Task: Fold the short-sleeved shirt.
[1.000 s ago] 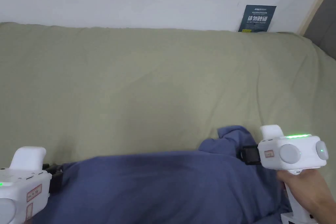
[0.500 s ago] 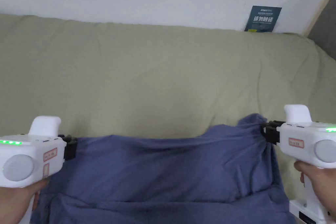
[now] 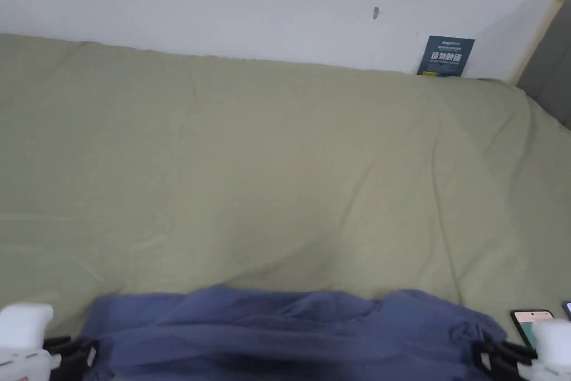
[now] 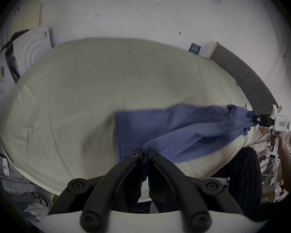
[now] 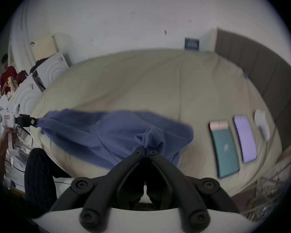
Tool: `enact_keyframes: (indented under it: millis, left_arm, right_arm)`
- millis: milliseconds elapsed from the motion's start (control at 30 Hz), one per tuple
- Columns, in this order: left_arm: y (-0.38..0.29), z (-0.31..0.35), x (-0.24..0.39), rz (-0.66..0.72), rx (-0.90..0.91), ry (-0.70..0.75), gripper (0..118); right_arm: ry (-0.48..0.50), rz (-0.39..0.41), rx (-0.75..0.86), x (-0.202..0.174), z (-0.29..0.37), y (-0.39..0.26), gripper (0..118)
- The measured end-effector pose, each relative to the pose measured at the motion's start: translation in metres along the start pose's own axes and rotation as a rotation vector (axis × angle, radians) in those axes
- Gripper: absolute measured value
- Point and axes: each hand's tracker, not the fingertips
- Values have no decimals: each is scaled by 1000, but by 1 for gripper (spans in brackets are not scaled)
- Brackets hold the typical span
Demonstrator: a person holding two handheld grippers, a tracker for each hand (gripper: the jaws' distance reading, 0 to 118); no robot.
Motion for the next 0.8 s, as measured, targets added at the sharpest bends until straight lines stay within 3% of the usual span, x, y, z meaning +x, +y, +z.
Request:
enact_keyframes:
  millis: [67,133,167,200,233,300,400,433,467,500,533,567,633,733,767,800]
  left_arm:
    - [-13,-14,-3,-15,12,-10,11]
    - [-16,-7,3,-26,162,-52,28]
    - [-15,-2,7,-21,178,4,77]
    - [-17,14,19,60,231,33,118]
    - [-15,26,16,5,307,56,111]
    - [-11,51,35,-23,359,94,118]
    - [-29,53,31,-87,438,225,118]
    - [-32,53,29,-87,434,246,118]
    - [-34,52,26,-80,419,261,117]
    - [-30,60,32,-73,390,222,103]
    - [-28,61,30,-54,355,190,64]
    - [-26,56,25,-25,322,183,2]
    - [-27,46,14,22,293,121,0]
    - [-18,39,-24,142,197,-45,0]
    - [-12,37,-41,126,211,-27,4]
    - [-3,29,-58,184,214,-111,40]
  right_arm:
    - [36,-63,-38,5,-11,-10,25]
    - [120,-175,-22,9,-10,-13,50]
    - [157,-216,-9,12,-3,-14,90]
    - [188,-216,58,5,11,-14,118]
    - [183,-205,161,-3,27,-13,118]
    - [145,-161,272,-18,54,-12,118]
    - [153,-123,266,-51,81,-7,118]
    - [171,-119,258,-60,83,-8,112]
    - [167,-110,284,-73,89,-9,83]
    - [152,-78,327,-85,93,-9,1]
    - [74,-38,307,-97,93,-7,0]
    - [44,-11,331,-105,93,-12,0]
    - [193,-36,312,-117,95,-12,0]
    - [169,-12,318,-129,96,-10,0]
    - [166,-1,316,-135,98,-10,0]
    - [165,3,318,-140,100,-11,0]
